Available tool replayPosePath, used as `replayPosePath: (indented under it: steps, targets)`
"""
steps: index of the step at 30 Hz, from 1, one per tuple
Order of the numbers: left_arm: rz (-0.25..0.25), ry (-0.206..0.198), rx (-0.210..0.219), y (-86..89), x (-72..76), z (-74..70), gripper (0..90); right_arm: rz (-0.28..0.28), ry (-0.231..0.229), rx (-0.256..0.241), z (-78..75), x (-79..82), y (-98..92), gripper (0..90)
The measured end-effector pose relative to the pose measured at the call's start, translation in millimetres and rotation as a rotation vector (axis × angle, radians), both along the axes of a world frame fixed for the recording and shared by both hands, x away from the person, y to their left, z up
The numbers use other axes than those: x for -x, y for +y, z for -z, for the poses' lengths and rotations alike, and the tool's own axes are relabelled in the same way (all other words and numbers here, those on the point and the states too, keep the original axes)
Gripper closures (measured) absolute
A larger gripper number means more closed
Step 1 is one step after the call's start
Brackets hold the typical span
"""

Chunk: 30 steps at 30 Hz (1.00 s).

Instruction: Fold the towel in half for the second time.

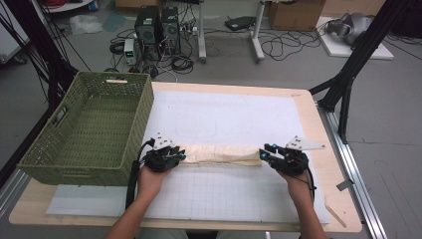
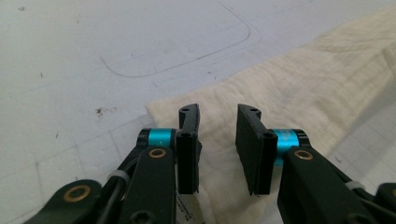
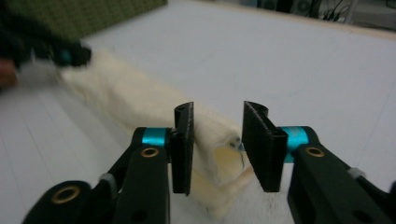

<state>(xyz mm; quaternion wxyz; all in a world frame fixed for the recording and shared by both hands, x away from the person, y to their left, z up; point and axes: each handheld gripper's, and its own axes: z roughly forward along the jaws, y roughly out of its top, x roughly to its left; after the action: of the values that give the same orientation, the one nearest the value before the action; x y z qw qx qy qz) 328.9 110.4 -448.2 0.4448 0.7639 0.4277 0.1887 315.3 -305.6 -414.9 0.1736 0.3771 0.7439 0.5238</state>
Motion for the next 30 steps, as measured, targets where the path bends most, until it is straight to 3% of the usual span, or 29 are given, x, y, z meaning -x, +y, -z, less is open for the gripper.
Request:
replayPosePath:
  steps: [3,6,9,11,12,14,16,18,23,25,28,30]
  targets:
    - [-0.002,-0.004,-0.009,-1.3,0.0,1.0,68.8,0.061,-0.003,-0.05,-7.3,-2.4,-4.0,52.2]
    - [-0.003,-0.004,-0.006,-1.2,-0.2,1.0,68.8,0.118,0.031,-0.044,-6.0,-8.0,-3.5,46.4]
    - [-0.007,-0.002,0.0,-1.4,-0.5,1.3,68.9,0.122,0.131,0.026,3.7,-18.2,6.0,43.1]
    - [-0.007,0.0,0.0,-1.1,-0.3,1.1,68.9,0.111,0.198,0.045,12.9,-25.7,12.8,42.4]
    - [-0.007,0.0,0.002,-0.7,-0.5,1.1,68.9,0.11,0.226,0.052,16.9,-28.9,15.5,44.0]
    - [-0.006,0.001,0.006,-0.3,-0.9,1.2,69.0,0.09,0.264,0.086,23.2,-33.0,20.1,56.0]
    - [-0.009,0.006,0.009,-0.1,-1.1,1.4,69.2,0.074,0.286,0.133,27.8,-34.6,23.7,77.8]
    - [-0.014,0.007,0.008,0.3,-1.4,1.4,69.2,0.069,0.25,0.159,26.3,-34.4,24.9,84.7]
    - [-0.044,-0.017,0.007,0.0,-1.2,0.6,66.9,0.131,0.099,0.178,16.2,-33.0,28.6,85.5]
    - [-0.055,-0.022,0.001,-0.5,-1.3,0.6,65.6,0.16,0.057,0.211,17.0,-33.8,32.0,85.3]
    - [-0.061,-0.028,-0.018,-2.4,-0.9,0.9,65.1,0.186,0.046,0.3,25.5,-37.0,39.5,84.7]
    - [-0.059,-0.035,-0.036,-4.4,-0.1,1.1,65.1,0.189,0.07,0.363,34.3,-40.3,43.7,83.2]
